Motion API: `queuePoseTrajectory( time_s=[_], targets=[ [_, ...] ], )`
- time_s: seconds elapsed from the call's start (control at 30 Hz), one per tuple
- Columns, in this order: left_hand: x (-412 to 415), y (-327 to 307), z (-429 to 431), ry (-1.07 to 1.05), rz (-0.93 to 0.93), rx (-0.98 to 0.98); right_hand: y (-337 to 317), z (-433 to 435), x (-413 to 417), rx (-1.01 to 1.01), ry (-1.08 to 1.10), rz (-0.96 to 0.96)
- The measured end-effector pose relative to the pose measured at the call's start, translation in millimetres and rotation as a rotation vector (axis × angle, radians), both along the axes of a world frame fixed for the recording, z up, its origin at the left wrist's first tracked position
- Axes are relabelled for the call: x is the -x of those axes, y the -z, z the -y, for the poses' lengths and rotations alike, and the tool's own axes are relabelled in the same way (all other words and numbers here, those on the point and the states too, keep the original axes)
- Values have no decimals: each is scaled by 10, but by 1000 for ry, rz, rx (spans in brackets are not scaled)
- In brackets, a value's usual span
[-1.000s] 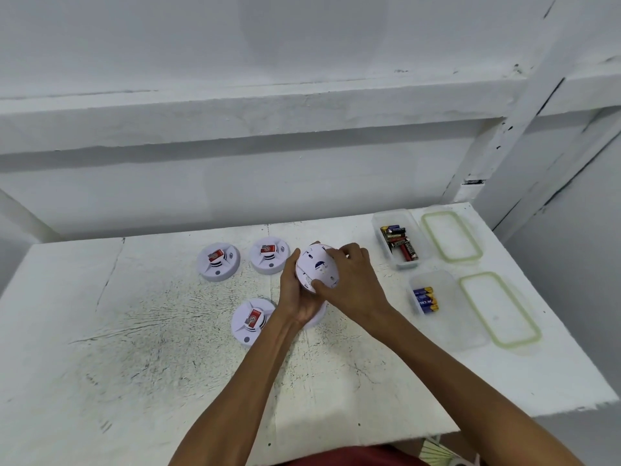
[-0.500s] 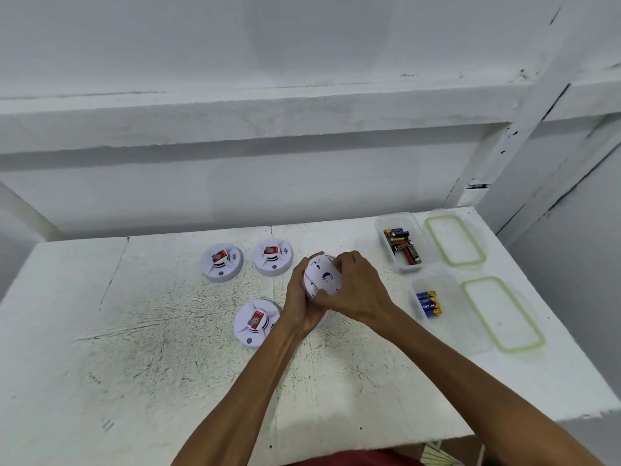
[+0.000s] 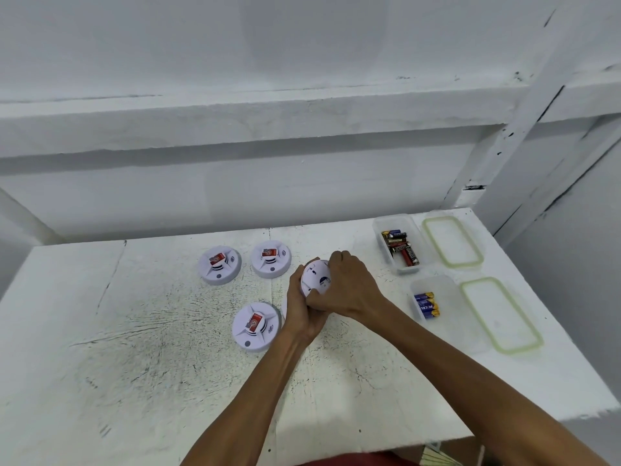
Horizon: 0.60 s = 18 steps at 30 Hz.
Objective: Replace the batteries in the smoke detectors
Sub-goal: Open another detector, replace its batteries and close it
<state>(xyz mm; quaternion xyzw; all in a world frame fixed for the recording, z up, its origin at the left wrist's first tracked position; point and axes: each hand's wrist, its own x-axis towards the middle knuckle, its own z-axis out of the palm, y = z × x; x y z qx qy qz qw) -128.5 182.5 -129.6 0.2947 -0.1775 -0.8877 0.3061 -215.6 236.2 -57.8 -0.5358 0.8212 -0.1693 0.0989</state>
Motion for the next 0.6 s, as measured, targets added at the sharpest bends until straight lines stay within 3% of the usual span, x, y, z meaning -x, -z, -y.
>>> queuePoseTrajectory(
  time_s=[0.6],
  targets=[
    [39,44,-75,60,65,-105,-21,-46,123,-101,-135,-44]
  ],
)
